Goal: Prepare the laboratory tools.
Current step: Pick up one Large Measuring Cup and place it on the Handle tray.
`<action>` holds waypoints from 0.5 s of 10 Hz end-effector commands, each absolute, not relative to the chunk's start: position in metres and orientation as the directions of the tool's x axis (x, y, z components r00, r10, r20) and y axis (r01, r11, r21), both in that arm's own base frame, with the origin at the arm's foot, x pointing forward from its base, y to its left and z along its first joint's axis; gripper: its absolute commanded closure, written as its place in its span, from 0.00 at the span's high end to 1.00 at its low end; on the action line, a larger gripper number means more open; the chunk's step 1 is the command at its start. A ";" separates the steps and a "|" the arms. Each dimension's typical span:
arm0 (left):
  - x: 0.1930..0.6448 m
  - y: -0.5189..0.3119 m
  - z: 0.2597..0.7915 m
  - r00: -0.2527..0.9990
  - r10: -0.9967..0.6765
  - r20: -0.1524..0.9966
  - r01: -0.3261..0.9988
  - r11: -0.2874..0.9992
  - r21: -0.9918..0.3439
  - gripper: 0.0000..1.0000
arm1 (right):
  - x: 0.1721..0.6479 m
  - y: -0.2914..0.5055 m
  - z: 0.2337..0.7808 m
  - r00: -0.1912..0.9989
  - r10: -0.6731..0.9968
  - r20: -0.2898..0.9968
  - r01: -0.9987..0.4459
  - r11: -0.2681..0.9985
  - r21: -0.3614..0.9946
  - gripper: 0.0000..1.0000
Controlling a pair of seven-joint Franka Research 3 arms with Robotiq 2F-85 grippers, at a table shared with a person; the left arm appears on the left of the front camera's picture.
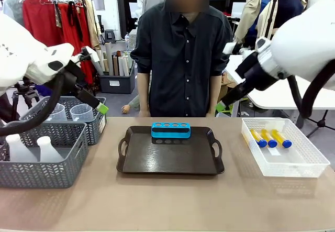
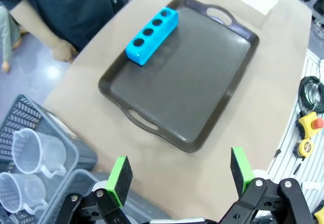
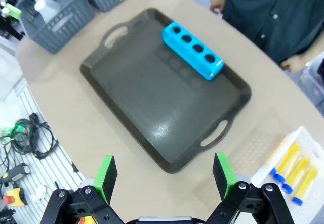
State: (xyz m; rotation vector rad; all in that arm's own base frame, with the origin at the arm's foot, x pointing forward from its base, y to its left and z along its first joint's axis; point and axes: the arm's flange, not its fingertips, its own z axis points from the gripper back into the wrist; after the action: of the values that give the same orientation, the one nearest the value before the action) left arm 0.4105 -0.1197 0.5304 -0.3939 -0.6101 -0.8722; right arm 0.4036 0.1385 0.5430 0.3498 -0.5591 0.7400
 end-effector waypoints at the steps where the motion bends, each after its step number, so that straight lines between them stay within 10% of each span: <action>1: 0.415 -0.109 0.535 0.459 -0.565 0.686 0.816 0.574 -0.073 1.00 | 0.410 0.119 0.559 0.559 0.508 0.655 -0.748 0.650 0.134 1.00; 5: 0.413 -0.099 0.546 0.454 -0.503 0.736 0.803 0.588 -0.094 1.00 | 0.405 0.100 0.579 0.509 0.498 0.702 -0.765 0.636 0.103 1.00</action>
State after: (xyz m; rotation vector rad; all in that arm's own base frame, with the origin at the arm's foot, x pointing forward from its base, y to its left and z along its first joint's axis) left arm 0.4120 -0.1010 0.5475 -0.4472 -0.6922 -0.8275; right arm 0.4029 0.1069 0.5833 0.3952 -0.6711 0.7577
